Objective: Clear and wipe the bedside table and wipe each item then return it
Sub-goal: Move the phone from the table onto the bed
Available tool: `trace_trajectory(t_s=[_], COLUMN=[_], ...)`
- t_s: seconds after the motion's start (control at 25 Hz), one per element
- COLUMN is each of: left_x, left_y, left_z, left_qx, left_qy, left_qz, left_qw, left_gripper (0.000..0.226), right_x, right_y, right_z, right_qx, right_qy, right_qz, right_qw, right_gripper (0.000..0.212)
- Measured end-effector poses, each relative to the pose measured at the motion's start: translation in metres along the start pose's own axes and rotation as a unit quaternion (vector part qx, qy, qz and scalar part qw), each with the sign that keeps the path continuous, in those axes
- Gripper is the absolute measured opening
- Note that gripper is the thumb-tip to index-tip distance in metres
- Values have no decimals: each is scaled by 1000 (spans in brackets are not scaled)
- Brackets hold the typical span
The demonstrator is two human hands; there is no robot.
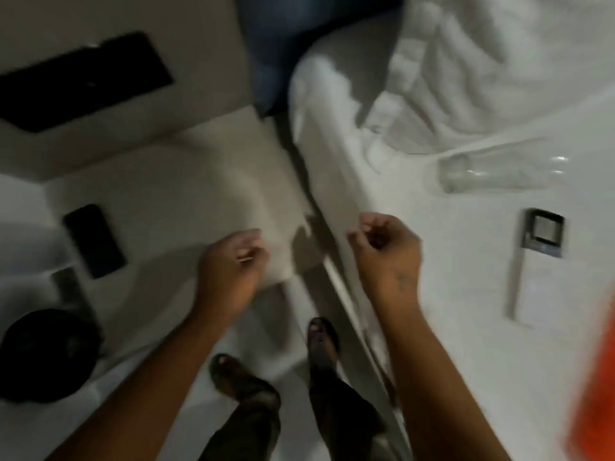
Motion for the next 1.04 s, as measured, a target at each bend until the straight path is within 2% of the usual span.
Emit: trace_trajectory(t_s=[0.08,0.2,0.28,0.36,0.48,0.64,0.76,0.84,0.96,1.04], left_x=[-98,-184,-210,-225,-228,-223,-207,-188,-136,-90], left_y=[-14,-28,-39,-50,-64,-64,-54,-44,-28,-12], left_z=[65,136,168,194,206,206,194,180,134,89], left_qx=[-82,-171,-219,-261,-248,-233,-213,-191,-169,-135], left_qy=[-47,-56,-66,-79,-49,-65,-31,9,141,178], left_qz=[-107,-199,-232,-237,-224,-242,-249,-236,-195,-155], left_qw=[990,963,945,933,941,940,944,953,956,962], left_gripper=[22,40,51,54,45,33,17,7,23,27], right_x=[123,281,363,426,469,474,441,400,297,217], right_y=[-7,-9,-9,-6,-6,-6,-4,-3,-6,-1], right_z=[11,16,14,8,4,-1,-5,-5,4,12], right_qx=[44,78,75,65,25,5,21,28,48,42], right_qy=[-50,4,88,198,262,266,244,193,101,64], right_qz=[158,304,349,384,358,346,350,344,295,258], right_qw=[985,949,930,899,896,900,904,918,949,963], right_gripper=[17,14,3,23,34,39,28,21,11,17])
Point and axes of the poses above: each hand's wrist, its own y-axis away from the middle knuckle, its own x-axis out of the palm, z = x × y, the point moved 4 cm from there along -y, towards the middle knuckle, and after that the axes turned 12 degrees about z, right-handed, at the moved point
